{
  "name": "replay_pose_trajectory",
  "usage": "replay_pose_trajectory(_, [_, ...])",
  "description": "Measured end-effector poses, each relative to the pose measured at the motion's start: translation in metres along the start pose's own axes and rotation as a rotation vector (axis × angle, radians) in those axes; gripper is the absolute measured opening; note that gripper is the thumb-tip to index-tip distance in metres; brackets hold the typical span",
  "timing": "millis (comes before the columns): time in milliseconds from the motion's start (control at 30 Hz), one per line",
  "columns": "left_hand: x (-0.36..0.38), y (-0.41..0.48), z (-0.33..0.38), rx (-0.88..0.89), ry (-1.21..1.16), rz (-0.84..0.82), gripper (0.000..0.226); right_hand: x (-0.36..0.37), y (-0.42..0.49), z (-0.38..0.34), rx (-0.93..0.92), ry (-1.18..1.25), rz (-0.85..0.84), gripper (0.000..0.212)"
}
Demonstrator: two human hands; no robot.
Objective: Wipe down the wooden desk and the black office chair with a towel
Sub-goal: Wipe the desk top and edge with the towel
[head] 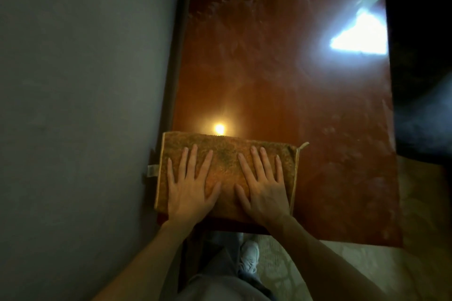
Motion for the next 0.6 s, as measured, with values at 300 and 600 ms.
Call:
replay_pose_trajectory(300, [-0.008,-0.007,0.008,0.048,-0.041,0.030,0.079,-0.007,0.002,-0.004,-0.061,0.023,0.063,0.077])
replay_pose_trajectory(600, [-0.003,0.016,0.002,0.045,0.041,0.029,0.073,-0.001,0.007,-0.008,-0.043,0.056,0.097,0.074])
Point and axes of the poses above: each hand's wrist, its own y-axis towards the middle knuckle, its own x-axis out of the palm, z = x × y, the point moved 9 cm from there along y, towards the middle knuckle, and after that the axes turned 14 degrees about -y, right-handed, at the moved point
